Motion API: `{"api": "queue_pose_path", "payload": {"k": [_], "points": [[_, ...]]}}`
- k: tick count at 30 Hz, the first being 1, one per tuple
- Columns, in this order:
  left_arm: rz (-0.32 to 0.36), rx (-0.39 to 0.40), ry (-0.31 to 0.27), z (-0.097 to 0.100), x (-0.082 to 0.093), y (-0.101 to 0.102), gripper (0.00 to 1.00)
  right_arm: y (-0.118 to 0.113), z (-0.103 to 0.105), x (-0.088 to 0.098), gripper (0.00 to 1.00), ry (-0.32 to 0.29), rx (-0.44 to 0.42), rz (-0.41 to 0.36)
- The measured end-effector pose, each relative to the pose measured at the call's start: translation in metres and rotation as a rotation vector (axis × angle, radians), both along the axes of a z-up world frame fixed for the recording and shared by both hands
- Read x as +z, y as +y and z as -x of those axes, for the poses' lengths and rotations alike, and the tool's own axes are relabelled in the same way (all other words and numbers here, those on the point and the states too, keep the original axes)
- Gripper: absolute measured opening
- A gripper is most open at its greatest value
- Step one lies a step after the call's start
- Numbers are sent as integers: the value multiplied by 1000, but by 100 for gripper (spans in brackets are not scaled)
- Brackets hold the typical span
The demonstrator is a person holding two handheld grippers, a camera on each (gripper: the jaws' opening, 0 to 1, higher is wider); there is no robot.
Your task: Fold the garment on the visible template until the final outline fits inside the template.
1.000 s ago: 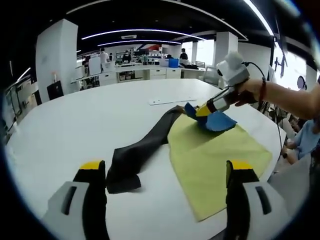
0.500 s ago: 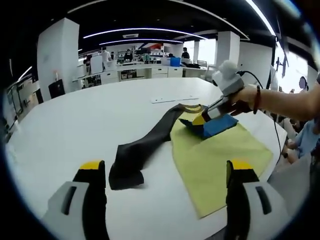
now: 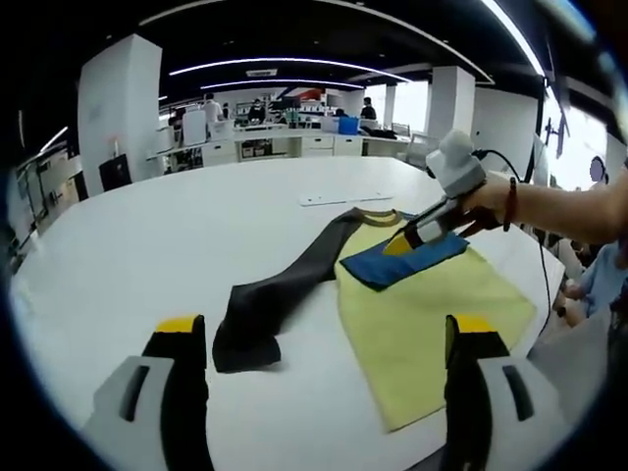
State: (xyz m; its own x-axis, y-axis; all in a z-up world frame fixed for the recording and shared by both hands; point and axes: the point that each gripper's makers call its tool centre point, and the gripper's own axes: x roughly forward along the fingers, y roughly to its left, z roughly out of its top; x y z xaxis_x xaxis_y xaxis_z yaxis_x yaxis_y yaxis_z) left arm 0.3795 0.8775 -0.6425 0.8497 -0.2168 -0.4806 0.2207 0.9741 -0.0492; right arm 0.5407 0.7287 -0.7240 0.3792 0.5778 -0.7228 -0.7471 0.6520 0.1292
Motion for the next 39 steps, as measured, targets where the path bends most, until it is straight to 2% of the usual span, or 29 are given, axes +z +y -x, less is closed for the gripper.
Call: {"api": "queue_pose_path", "payload": {"k": [5, 9, 13, 19, 26, 31, 39], "points": [[2, 8, -2, 0, 1, 0, 99, -35, -12, -1, 53, -36, -60, 25], [2, 14, -6, 1, 3, -1, 99, -60, -16, -1, 59, -56, -84, 44], [2, 14, -10, 1, 5, -2, 99, -79, -21, 4, 71, -95, -102, 28], [0, 15, -14, 3, 7, -2, 99, -121, -25, 4, 74, -126, -130, 58], [-1, 19, -15, 4, 8, -1, 99, -169, -24, 1, 75, -123, -191, 59], [4, 23, -18, 4, 9, -1, 99, -199, -22, -2, 71, -107, -235, 68], [12, 19, -21, 2, 9, -4, 99, -234, -19, -13, 48, -100, -295, 92]]}}
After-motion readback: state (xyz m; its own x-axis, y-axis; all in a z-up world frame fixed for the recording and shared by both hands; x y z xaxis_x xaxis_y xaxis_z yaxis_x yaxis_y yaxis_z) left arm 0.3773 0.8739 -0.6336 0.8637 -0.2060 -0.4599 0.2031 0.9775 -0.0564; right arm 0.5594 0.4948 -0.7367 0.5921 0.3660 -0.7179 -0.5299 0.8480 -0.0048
